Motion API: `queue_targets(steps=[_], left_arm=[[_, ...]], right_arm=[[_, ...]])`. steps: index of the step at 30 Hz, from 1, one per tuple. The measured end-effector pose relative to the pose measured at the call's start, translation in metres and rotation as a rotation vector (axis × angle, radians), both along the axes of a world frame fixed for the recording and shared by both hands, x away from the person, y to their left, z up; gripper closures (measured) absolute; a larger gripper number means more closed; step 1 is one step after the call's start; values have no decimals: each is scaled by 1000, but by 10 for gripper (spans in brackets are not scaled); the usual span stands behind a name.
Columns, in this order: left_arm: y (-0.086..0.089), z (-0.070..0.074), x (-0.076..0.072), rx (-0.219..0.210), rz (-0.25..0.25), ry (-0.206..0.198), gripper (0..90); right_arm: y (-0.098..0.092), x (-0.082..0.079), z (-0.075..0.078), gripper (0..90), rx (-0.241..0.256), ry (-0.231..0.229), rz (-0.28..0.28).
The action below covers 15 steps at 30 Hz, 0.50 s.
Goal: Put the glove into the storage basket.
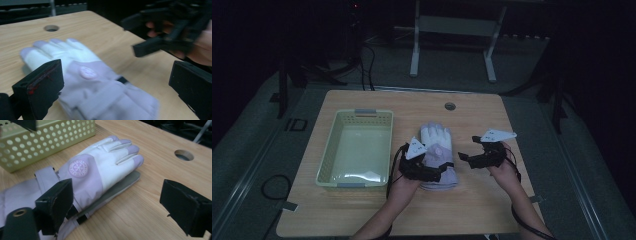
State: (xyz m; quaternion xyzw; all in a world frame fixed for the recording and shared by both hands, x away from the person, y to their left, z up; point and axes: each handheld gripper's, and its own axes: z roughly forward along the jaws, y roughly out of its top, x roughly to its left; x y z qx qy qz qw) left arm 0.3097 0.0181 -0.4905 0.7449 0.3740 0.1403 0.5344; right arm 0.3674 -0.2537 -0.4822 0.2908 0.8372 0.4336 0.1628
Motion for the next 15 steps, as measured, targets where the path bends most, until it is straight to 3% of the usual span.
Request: queue_targets(steps=[4, 6, 8, 11, 13, 15], left_arm=[[-3, -7, 15, 45, 48, 26, 0], [-5, -10, 20, 67, 67, 43, 0], [-6, -14, 25, 91, 89, 64, 2], [-8, -21, 31, 110, 132, 97, 142], [-9, -26, 35, 131, 132, 132, 142], [-9, -29, 37, 155, 142, 139, 152]], right_arm=[[5, 4, -3, 109, 25, 29, -40], [8, 5, -6, 109, 32, 44, -25], [12, 6, -11, 111, 4, 46, -37], [15, 8, -15, 155, -8, 46, -40], [17, 9, -17, 202, 6, 37, -47], [20, 9, -17, 221, 12, 30, -40]])
